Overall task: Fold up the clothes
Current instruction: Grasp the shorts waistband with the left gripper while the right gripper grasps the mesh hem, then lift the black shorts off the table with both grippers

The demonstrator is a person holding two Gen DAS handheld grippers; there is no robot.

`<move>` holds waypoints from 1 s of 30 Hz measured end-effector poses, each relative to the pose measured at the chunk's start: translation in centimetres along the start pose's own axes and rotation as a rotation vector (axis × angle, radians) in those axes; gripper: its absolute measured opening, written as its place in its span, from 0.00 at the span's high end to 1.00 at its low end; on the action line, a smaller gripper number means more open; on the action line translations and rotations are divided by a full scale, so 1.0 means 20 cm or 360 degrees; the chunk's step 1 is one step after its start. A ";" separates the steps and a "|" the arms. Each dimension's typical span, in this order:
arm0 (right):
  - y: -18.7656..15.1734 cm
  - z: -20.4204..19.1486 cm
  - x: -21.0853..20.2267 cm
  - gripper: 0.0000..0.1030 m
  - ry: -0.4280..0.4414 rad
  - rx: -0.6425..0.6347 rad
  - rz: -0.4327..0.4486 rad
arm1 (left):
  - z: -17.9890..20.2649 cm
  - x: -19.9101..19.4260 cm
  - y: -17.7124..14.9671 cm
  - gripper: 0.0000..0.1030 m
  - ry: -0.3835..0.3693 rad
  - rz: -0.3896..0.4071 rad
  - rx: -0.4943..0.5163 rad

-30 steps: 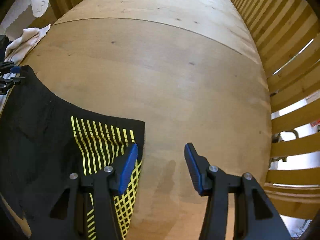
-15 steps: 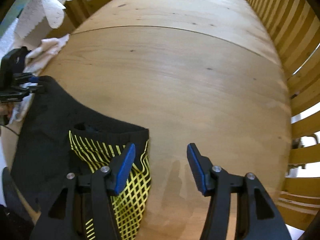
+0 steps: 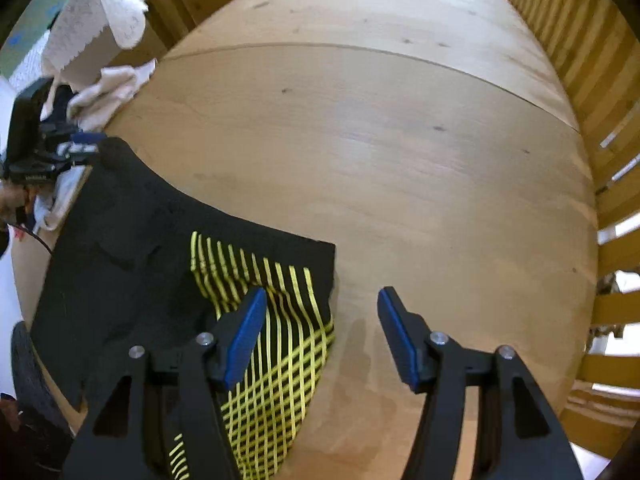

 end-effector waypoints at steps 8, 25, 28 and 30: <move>0.04 -0.02 0.11 0.44 -0.0005 -0.0011 -0.0054 | -0.03 0.09 -0.02 0.54 0.0065 -0.0041 0.0001; 0.03 -0.07 0.12 0.91 -0.0154 -0.0046 0.0006 | -0.13 0.02 0.00 0.86 -0.0049 0.0131 -0.0127; 0.01 -0.09 0.08 0.92 -0.0184 -0.0054 0.0037 | -0.13 -0.05 0.00 0.89 -0.0021 0.0173 -0.0138; 0.01 -0.11 0.04 0.92 -0.0212 -0.0066 0.0068 | -0.13 -0.11 0.01 0.89 -0.0019 0.0198 -0.0138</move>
Point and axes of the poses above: each gripper's, at about its wrist camera, not at the fingertips, and x roughly the way its jaws point, z to its right, y to its top, the point moved 9 cm from there along x, roughly the way its jaws point, and after that the axes turned 5 degrees about -x, right-handed, at the moved point
